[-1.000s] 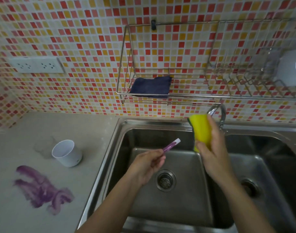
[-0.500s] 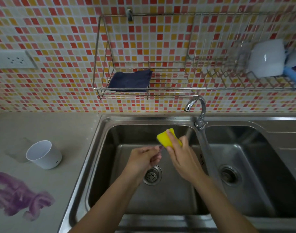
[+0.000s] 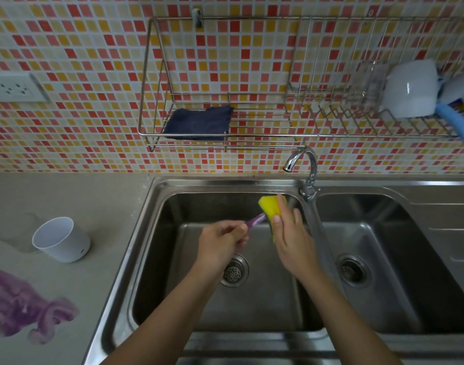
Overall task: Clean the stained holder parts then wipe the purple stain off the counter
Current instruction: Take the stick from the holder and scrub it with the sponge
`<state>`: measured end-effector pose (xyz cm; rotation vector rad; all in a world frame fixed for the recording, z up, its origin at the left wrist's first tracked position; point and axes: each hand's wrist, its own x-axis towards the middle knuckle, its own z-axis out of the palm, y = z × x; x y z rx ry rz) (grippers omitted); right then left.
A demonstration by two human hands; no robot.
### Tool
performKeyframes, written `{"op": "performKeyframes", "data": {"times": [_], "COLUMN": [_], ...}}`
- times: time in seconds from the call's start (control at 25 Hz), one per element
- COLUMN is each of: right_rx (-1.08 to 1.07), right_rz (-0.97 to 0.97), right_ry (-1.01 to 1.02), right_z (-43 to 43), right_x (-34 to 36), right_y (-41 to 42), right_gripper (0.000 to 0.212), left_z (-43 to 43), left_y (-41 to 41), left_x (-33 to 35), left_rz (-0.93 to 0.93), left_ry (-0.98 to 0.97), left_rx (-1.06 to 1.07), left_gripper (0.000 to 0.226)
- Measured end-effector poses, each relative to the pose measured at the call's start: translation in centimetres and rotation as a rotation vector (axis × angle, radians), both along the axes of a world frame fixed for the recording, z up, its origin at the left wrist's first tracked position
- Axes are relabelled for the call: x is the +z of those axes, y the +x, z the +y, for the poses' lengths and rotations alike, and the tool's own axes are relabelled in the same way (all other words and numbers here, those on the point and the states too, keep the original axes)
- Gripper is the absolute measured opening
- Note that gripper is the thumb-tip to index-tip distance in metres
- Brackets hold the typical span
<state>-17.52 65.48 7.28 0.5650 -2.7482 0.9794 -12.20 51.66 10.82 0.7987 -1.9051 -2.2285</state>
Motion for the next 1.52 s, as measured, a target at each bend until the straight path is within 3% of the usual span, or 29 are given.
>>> {"op": "performKeyframes", "data": {"times": [0.08,0.2,0.32,0.52,0.64,0.8,0.88,1.04,1.12,1.24,1.36,1.52], "right_rx": [-0.047,-0.049,-0.004,-0.064,0.031,-0.043,0.019,0.014,0.13,0.113,0.193,0.139], "right_rz": [-0.023,0.072,0.094,0.042,0.105,0.043,0.091,0.072,0.158,0.141,0.16,0.143], "right_ry": [-0.067,0.022,0.025,-0.014,0.006,-0.085,-0.024,-0.078,0.023,0.021,0.016,-0.087], "right_z": [0.2,0.2,-0.2,0.5,0.2,0.1,0.0,0.3,0.6,0.9,1.1,1.2], "right_x": [0.1,0.3,0.2,-0.3,-0.3,-0.4,-0.5,-0.4,-0.5,-0.7,-1.1,-1.0], "right_y": [0.0,0.6,1.5,0.5,1.0,1.0,1.1,0.8,0.6,0.5,0.4,0.0], "right_gripper": [0.051,0.057,0.057,0.06,0.057,0.058,0.058,0.056,0.057,0.058,0.058,0.058], "left_z": [-0.1,-0.3,0.1,0.8,0.7,0.8,0.8,0.6,0.0,-0.9,-1.1,-1.1], "left_y": [0.2,0.2,0.2,0.4,0.1,0.1,-0.1,-0.3,-0.3,-0.4,-0.4,-0.5], "left_x": [-0.2,-0.3,-0.1,-0.4,-0.6,-0.9,-0.8,0.0,0.6,1.1,1.4,1.1], "left_rz": [0.063,0.106,0.177,0.253,0.246,0.216,0.167,-0.059,-0.185,-0.325,-0.35,-0.363], "left_ry": [-0.195,-0.445,-0.629,-0.748,-0.707,-0.651,-0.525,0.211,0.482,0.633,0.726,0.868], "left_rx": [-0.021,-0.018,-0.064,-0.053,-0.045,-0.05,-0.052,-0.062,-0.082,-0.113,-0.127,-0.122], "left_gripper": [0.019,0.01,0.014,0.017,0.015,0.013,0.01,0.015,0.019,0.024,0.025,0.025]}}
